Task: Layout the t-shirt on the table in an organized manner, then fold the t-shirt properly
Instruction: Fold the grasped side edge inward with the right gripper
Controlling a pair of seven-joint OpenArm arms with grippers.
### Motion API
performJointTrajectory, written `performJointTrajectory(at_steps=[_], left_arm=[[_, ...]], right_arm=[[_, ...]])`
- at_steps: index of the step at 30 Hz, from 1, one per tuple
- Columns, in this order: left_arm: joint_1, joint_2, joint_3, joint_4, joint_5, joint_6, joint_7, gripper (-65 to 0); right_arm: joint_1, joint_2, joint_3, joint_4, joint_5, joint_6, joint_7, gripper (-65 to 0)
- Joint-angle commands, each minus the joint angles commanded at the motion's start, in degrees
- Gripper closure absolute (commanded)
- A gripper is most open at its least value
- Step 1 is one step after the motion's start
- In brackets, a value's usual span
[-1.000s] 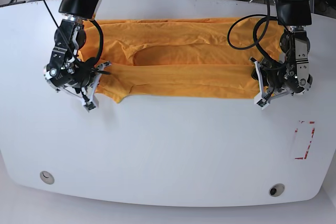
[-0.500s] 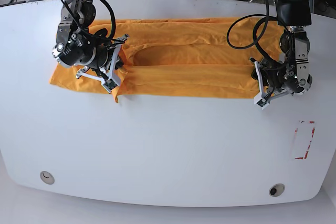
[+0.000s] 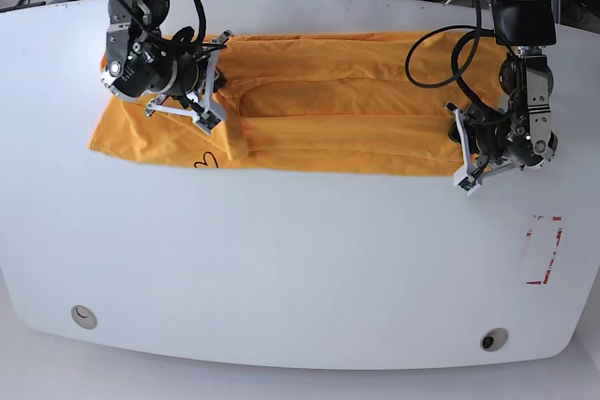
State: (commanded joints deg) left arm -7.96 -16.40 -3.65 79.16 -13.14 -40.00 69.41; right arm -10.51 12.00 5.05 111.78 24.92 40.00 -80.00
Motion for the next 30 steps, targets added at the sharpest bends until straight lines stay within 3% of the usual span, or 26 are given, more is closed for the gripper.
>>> performJointTrajectory(at_steps=[1,5,10,15,21,25,30], left_arm=[[0.0,0.0,0.0,0.0,0.0,0.0,0.0,-20.3],[0.0,0.0,0.1,0.0,0.0,0.0,0.0,-20.3],[0.0,0.0,0.1,0.0,0.0,0.0,0.0,-20.3],[0.0,0.0,0.1,0.0,0.0,0.0,0.0,-20.3],[0.0,0.1,0.1,0.0,0.0,0.0,0.0,-20.3],[0.0,0.1,0.4,0.0,0.0,0.0,0.0,-20.3],[0.0,0.1,2.8,0.0,0.0,0.0,0.0,-20.3]], right_arm=[[-0.6,0.1,0.0,0.0,0.0,0.00,0.0,-20.0],[-2.5,1.1,0.0,0.1,0.1,0.00,0.0,-31.2],[-3.5,1.4,-0.1,0.1,0.1,0.00,0.0,-31.9],[-3.3,4.0,0.4,0.1,1.4,0.00,0.0,-32.0],[-0.2,7.7,0.6,0.1,14.3,0.00,0.0,-32.0],[2.5,7.6,3.3,-0.1,20.8,0.00,0.0,-32.0],[6.5,3.4,7.4,-0.3,23.6,0.00,0.0,-32.0]])
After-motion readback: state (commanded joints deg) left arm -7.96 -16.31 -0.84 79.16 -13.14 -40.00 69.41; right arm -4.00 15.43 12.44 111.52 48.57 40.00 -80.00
